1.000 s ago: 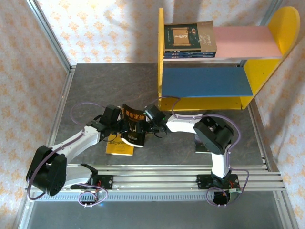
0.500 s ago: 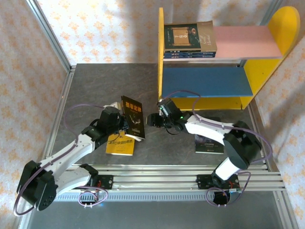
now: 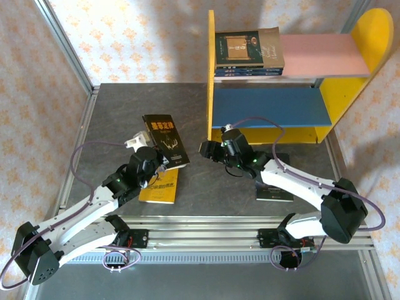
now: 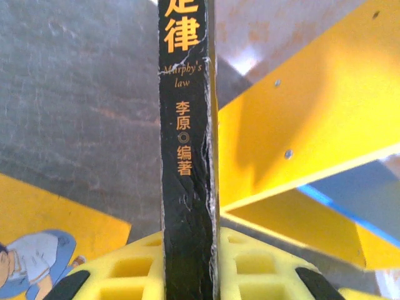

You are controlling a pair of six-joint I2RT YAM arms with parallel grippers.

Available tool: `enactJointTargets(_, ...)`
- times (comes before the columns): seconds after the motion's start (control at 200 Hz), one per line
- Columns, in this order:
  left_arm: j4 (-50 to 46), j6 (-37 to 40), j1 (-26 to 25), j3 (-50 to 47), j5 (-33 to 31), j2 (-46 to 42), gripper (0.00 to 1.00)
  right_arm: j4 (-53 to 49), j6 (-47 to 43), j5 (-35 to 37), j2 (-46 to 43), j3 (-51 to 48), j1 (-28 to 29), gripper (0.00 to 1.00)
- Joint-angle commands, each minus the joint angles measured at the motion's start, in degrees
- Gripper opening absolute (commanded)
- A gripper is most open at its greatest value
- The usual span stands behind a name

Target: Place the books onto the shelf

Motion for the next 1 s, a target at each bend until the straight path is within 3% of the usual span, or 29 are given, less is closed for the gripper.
enactJointTargets(0.0, 11.5, -2.1, -0.6, -1.7, -7.8, 0.0, 0.0, 10.5, 7.4, 0.7, -1.3, -4.1, -0.2, 0.66)
enactJointTargets(0.17, 17.3, -2.6, -1.2, -1.5, -10.7, 2.3, 0.0, 26.5, 18.7, -0.8, 0.6, -9.9, 0.3, 0.83)
enactJointTargets(0.466, 26.7, -3.1, -1.9, -1.1, -12.0, 6.5, 0.0, 38.5, 29.2, 3.2, 6.6, -9.9, 4.1, 0.99)
enactJointTargets(0.781, 34.5, -4.3, -3.1, -1.5, -12.9, 9.4, 0.0, 58.6, 40.3, 4.1, 19.2, -7.1, 7.2, 0.99)
enactJointTargets(0.996, 36.4, -4.8, -4.2, -1.7, -13.5, 10.5, 0.0, 63.4, 42.1, 5.9, 22.7, -5.2, 7.3, 0.89)
